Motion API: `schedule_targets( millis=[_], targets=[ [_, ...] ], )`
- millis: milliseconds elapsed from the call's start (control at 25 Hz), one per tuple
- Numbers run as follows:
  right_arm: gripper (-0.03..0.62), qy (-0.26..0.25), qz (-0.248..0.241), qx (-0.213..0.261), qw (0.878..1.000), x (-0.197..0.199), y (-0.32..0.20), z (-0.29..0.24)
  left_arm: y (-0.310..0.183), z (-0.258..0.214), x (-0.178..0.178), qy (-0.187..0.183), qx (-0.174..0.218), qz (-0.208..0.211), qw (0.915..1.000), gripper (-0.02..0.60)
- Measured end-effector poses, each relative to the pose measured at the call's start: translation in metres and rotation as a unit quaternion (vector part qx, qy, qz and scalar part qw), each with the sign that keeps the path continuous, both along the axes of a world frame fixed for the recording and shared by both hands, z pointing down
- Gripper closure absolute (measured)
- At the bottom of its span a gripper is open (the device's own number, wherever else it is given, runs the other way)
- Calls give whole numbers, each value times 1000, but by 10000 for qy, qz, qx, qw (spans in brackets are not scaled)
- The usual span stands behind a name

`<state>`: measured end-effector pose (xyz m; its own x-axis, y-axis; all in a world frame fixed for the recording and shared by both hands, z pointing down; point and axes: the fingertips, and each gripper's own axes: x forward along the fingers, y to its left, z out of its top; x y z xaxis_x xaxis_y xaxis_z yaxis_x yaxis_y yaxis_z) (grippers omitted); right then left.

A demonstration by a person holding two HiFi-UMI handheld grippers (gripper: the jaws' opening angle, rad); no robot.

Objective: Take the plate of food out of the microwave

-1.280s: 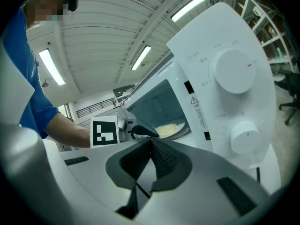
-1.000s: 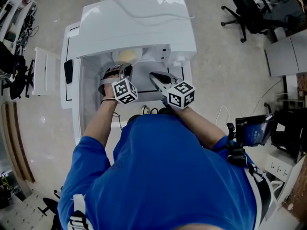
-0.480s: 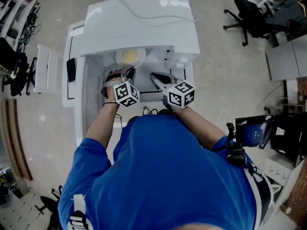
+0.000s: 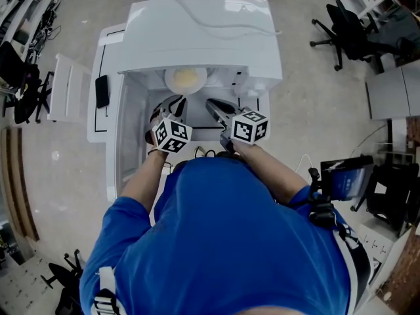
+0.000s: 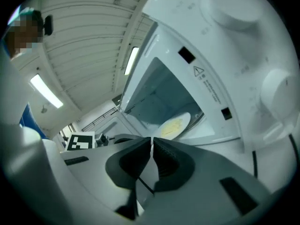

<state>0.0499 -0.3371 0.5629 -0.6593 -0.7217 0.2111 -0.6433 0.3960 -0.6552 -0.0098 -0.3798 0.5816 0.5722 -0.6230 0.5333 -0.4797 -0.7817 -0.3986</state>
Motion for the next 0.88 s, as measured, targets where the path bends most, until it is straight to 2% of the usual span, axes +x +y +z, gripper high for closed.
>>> schedule_targets(
  millis=[80,120,240,320,360,440,880],
  targets=[
    [578,-563,194,-274,9979,1,-5,2,-2,0,-8,610,-406,-441,9963,541],
    [566,-823,298,-388,9954,1,-8,2,-3,0,-13,978,-638,-681,9908,541],
    [532,-1366,578,-584,9872,4,-18,-2,-5,-3,-24,1975,-1331,-1301,9625,544],
    [509,-1629,692,-748,9814,4,-25,3,-7,-4,-30,2400,-1637,-1562,9440,558],
    [497,-1739,742,-842,9784,4,-28,7,-7,-3,-31,2516,-1714,-1637,9384,561],
    [483,-1877,848,-1018,9732,4,-31,15,-7,-2,-33,2574,-1752,-1683,9353,569],
    [451,-2513,1096,-1576,9487,-14,-57,37,-6,3,-38,2468,-1794,-1629,9383,571]
  ],
)
